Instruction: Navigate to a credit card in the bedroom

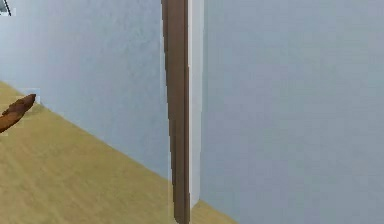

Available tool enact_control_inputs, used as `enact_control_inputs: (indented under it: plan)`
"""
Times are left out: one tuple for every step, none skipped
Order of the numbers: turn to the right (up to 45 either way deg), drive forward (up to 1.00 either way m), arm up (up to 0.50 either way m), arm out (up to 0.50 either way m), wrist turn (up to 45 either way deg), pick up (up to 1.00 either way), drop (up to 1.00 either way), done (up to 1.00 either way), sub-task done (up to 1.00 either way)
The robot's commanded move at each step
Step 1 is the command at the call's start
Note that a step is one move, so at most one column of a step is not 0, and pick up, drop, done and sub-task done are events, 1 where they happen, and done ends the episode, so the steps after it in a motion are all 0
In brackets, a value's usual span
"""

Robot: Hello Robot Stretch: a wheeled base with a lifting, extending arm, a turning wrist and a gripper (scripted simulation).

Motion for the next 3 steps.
enact_control_inputs:
  plan:
    - [-6.0, 0.00, 0.00, 0.00, 0.0, 0.00, 0.00, 0.00, 0.00]
    - [0.0, 0.65, 0.00, 0.00, 0.0, 0.00, 0.00, 0.00, 0.00]
    - [-45.0, 0.00, 0.00, 0.00, 0.0, 0.00, 0.00, 0.00, 0.00]
